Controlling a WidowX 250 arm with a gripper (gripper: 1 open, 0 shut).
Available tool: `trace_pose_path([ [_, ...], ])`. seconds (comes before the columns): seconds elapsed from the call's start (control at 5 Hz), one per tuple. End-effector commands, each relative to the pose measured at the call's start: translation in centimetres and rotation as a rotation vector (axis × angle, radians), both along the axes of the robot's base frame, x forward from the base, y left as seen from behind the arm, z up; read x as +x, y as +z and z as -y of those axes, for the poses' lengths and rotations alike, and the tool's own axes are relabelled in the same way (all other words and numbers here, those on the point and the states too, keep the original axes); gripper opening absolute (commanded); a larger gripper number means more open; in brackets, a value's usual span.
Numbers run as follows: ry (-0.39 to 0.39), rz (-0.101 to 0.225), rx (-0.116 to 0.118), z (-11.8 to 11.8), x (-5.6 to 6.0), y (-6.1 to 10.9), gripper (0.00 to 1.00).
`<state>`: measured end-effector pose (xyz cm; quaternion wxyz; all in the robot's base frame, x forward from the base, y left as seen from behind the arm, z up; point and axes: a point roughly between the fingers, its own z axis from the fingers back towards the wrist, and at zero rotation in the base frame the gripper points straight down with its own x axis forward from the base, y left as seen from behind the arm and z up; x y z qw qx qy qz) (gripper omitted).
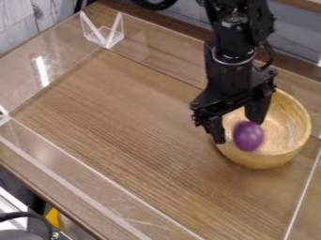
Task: Put the purple eggplant in the brown bowl
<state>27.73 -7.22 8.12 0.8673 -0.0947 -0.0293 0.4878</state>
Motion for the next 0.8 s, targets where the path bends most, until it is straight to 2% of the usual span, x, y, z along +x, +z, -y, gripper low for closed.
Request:
trace_pose_path([
  [0.0,-0.006,0.048,-0.009,-0.09,0.86,1.10,1.00],
  [0.6,-0.057,0.060,0.011,-0.62,0.72,1.63,1.00],
])
